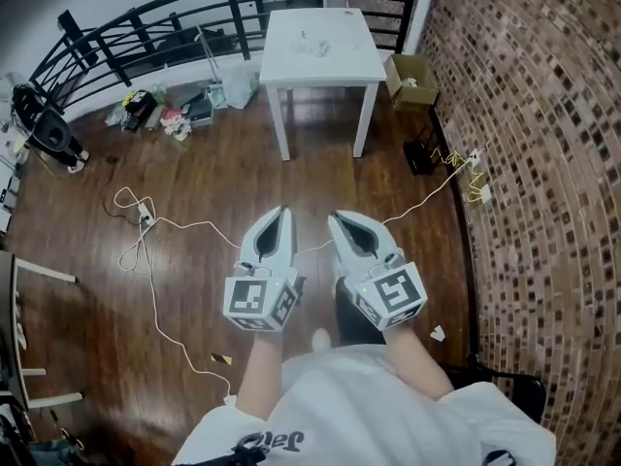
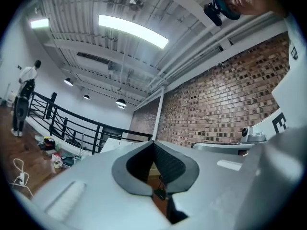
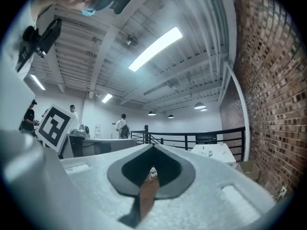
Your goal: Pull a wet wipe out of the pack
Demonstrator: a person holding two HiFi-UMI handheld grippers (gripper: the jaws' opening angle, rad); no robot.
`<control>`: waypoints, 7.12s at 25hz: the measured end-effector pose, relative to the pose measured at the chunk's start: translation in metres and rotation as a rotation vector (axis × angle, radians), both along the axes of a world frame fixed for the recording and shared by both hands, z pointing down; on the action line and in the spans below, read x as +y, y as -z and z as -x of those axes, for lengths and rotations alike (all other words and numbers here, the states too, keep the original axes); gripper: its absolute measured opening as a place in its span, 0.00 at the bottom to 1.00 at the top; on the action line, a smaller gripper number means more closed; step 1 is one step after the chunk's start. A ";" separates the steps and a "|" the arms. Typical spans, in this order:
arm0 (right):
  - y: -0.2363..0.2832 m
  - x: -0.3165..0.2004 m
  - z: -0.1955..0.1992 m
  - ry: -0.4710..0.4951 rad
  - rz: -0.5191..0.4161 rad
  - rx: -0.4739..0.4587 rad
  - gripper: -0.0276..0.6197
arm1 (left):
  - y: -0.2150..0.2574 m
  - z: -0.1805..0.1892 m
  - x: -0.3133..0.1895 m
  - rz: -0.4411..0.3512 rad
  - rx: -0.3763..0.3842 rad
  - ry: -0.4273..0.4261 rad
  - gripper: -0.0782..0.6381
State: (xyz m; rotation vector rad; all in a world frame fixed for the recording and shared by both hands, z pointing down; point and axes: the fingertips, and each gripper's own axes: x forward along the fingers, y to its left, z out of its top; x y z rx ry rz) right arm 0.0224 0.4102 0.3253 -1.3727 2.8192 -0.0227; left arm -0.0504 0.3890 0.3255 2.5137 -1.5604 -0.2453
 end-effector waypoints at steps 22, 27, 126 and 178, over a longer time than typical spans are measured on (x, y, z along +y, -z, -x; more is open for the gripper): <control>0.010 -0.430 -0.068 0.013 0.031 -0.066 0.03 | 0.018 -0.070 -0.420 -0.054 -0.109 0.061 0.13; -0.011 -0.501 -0.054 0.007 0.053 -0.055 0.03 | 0.003 -0.055 -0.498 -0.046 -0.110 0.072 0.13; -0.366 -1.020 0.008 1.079 0.110 1.408 0.03 | -0.230 -0.002 -0.974 0.331 -0.193 -0.137 0.13; -0.297 -1.044 -0.240 0.132 0.527 0.906 0.03 | -0.196 -0.175 -0.923 0.237 -0.244 -0.514 0.13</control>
